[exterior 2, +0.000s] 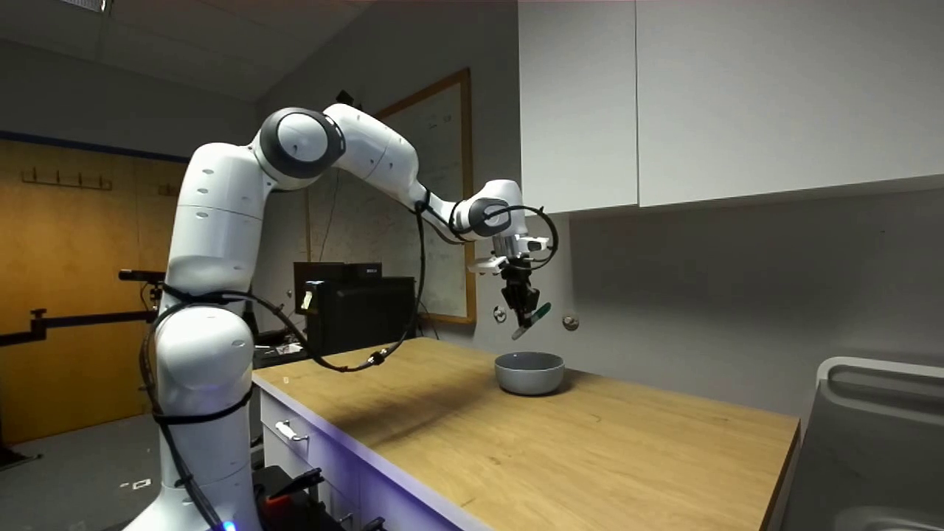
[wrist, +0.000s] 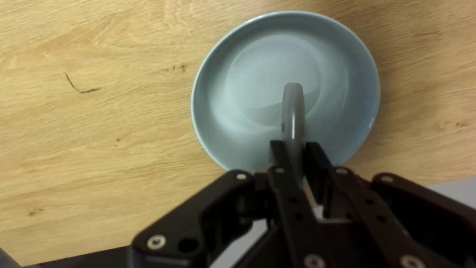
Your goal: Pick up the marker from the table and put it in the bowl
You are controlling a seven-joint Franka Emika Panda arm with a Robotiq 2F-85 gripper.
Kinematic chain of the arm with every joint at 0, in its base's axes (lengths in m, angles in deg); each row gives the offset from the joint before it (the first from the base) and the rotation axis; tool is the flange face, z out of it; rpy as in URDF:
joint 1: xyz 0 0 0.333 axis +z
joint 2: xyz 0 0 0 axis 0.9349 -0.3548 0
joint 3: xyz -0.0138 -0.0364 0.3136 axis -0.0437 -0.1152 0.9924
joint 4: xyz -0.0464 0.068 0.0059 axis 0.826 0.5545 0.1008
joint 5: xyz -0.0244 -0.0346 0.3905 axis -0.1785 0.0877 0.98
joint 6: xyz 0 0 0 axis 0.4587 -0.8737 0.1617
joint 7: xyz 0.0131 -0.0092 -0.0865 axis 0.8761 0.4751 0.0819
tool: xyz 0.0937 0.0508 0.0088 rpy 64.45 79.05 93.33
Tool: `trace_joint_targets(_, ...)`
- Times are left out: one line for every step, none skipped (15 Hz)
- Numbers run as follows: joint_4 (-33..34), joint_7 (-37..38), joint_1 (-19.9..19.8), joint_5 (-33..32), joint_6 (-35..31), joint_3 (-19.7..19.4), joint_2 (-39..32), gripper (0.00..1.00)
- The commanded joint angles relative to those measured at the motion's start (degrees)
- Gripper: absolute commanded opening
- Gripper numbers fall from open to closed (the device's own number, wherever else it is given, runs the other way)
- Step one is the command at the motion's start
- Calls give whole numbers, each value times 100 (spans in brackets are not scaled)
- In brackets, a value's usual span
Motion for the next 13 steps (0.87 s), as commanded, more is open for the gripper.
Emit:
trace_joint_targets(-57,218,35,62,-68,34,-86,14)
trace_joint_targets(-55,244,49,68,-50,40,-117,31)
trace_joint_targets(-48,266,55,74,-32,43,-145,44)
trace_joint_targets(-39,280,63,85,-18,47,-163,49)
trace_joint_targets(-36,289,68,95,-13,50,-176,56)
trace_joint_targets(-36,297,69,104,-7,55,-182,65)
trace_joint_targets(-40,298,68,117,-6,60,-184,72)
trace_joint_targets(-51,287,67,147,-7,69,-177,80)
trace_joint_targets(-58,248,57,216,-1,82,-169,87)
trace_joint_targets(-63,258,62,245,56,86,-154,94)
trace_joint_targets(-80,244,67,287,88,97,-139,100)
trace_joint_targets(-109,238,74,325,84,109,-121,100)
trace_joint_targets(-119,265,89,342,97,119,-115,100)
